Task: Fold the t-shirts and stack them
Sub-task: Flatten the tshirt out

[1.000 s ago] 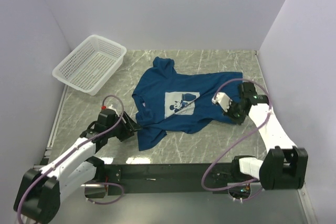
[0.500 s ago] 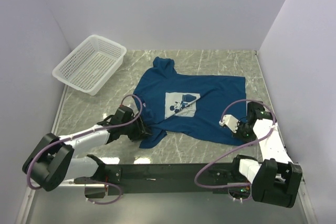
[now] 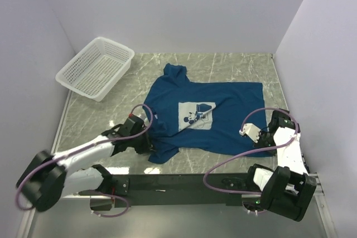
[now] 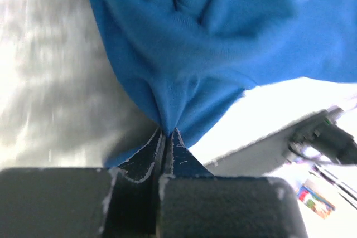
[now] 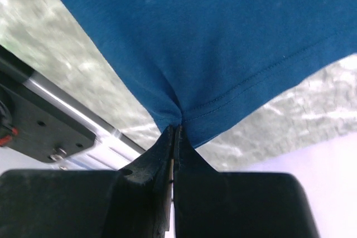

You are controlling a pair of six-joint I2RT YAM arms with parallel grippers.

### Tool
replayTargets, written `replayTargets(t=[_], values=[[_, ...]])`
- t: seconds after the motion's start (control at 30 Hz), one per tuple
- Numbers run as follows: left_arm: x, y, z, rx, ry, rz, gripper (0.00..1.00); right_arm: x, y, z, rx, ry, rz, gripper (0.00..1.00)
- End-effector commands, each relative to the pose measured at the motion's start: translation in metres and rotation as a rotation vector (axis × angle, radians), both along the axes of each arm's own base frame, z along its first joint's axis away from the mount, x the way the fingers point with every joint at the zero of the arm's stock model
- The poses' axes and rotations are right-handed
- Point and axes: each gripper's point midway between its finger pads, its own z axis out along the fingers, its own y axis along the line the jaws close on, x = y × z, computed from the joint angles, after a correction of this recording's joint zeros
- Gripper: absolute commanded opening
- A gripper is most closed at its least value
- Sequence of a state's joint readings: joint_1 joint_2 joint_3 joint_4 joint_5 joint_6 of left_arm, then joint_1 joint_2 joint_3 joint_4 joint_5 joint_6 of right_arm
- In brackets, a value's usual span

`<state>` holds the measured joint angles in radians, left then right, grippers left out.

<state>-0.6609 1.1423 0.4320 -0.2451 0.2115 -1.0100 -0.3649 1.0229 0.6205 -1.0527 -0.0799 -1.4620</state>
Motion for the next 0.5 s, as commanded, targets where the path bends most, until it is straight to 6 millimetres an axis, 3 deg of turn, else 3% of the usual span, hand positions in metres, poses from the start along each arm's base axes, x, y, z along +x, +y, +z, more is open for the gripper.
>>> replayTargets(t=[0.0,0.07,0.33,0.37,0.47], values=[[-0.011,0.008,0.042,-0.025,-0.046,-0.008,0.00,-0.009,-0.020,0.010,-0.087,0.023,0.060,0.00],[-0.023,0.012,0.056,-0.062,-0.042,-0.004,0.00,-0.012,-0.025,0.012,-0.106,0.037,0.089,0.00],[-0.056,0.020,0.071,-0.164,-0.008,-0.010,0.02,-0.016,-0.041,0.010,-0.148,0.055,0.065,0.03],[-0.057,0.020,0.079,-0.181,-0.030,-0.018,0.11,-0.014,-0.041,0.011,-0.145,0.045,0.057,0.07],[-0.055,0.020,0.107,-0.209,-0.111,-0.049,0.36,0.000,-0.038,0.024,-0.097,-0.026,0.015,0.39]])
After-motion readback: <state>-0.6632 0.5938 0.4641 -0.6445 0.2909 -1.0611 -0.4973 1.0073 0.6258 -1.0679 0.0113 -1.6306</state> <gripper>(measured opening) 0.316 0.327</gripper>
